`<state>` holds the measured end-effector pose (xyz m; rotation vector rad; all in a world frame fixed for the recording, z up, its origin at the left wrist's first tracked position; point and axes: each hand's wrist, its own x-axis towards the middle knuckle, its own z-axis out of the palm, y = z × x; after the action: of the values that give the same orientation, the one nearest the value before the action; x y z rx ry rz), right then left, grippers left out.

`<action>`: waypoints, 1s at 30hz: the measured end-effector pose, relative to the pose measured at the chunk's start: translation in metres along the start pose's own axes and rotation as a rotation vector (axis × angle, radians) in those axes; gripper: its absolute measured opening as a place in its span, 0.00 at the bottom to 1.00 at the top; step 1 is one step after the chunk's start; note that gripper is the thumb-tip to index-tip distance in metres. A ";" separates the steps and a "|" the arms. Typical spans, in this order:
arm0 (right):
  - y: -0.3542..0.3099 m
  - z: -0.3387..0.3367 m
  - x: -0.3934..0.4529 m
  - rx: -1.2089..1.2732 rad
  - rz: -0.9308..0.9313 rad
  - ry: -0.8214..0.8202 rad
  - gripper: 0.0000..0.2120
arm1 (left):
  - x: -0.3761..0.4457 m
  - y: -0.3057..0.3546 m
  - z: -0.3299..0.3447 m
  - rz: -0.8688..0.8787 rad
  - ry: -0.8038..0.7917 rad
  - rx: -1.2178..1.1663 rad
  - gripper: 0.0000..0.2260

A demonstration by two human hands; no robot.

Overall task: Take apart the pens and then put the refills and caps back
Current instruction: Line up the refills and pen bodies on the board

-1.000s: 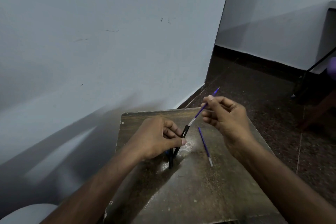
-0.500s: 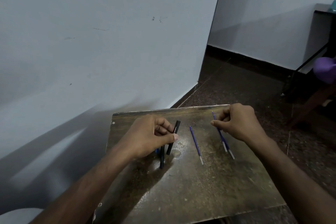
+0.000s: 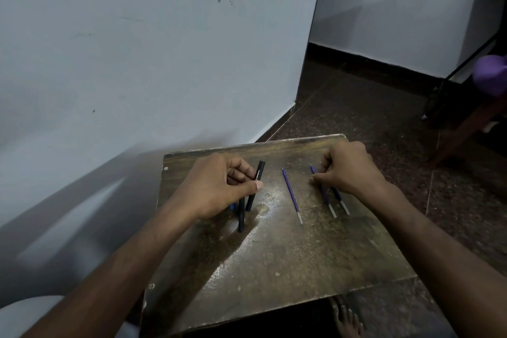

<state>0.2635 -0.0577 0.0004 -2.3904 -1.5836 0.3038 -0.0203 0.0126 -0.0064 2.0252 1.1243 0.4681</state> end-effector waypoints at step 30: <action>-0.056 0.035 -0.020 -0.166 -0.046 -0.182 0.20 | 0.001 0.006 0.005 0.011 0.027 -0.009 0.08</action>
<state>0.1964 -0.0517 -0.0134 -2.5070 -1.8056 0.4064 -0.0136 0.0099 -0.0052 2.0241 1.1256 0.5064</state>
